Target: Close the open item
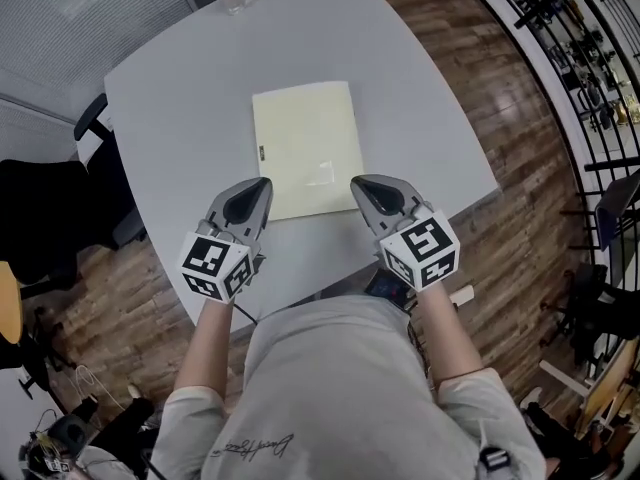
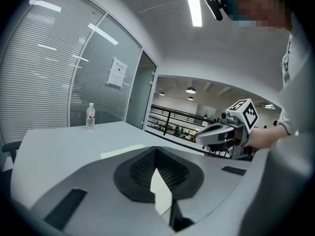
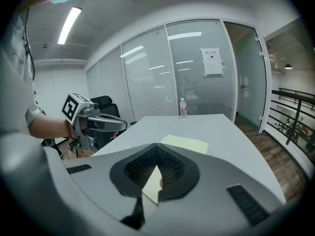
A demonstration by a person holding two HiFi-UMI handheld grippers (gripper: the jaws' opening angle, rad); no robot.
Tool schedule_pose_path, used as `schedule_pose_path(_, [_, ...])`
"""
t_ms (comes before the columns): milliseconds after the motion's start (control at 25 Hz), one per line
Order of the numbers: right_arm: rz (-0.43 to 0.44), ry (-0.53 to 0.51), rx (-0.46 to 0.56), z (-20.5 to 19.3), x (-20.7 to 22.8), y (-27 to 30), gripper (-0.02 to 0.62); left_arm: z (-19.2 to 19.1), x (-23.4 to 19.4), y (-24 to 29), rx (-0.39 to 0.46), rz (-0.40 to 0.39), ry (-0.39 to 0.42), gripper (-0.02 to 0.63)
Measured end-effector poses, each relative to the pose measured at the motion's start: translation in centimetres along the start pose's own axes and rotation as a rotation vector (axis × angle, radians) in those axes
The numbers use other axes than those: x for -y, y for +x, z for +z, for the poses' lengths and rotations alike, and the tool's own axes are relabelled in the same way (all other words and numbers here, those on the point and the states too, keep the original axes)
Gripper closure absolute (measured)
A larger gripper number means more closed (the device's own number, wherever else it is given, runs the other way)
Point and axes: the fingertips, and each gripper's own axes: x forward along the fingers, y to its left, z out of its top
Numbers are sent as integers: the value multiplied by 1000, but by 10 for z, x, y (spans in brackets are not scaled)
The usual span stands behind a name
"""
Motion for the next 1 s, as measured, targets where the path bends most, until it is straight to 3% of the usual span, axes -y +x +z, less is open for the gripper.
schedule_pose_path(440, [85,46,46,-9,-44,-6,574,5,48,-16,68,2,1,597])
schedule_pose_path(1000, [103,12,73,5,-51,3,574,7,44,-22,74,30,9,597])
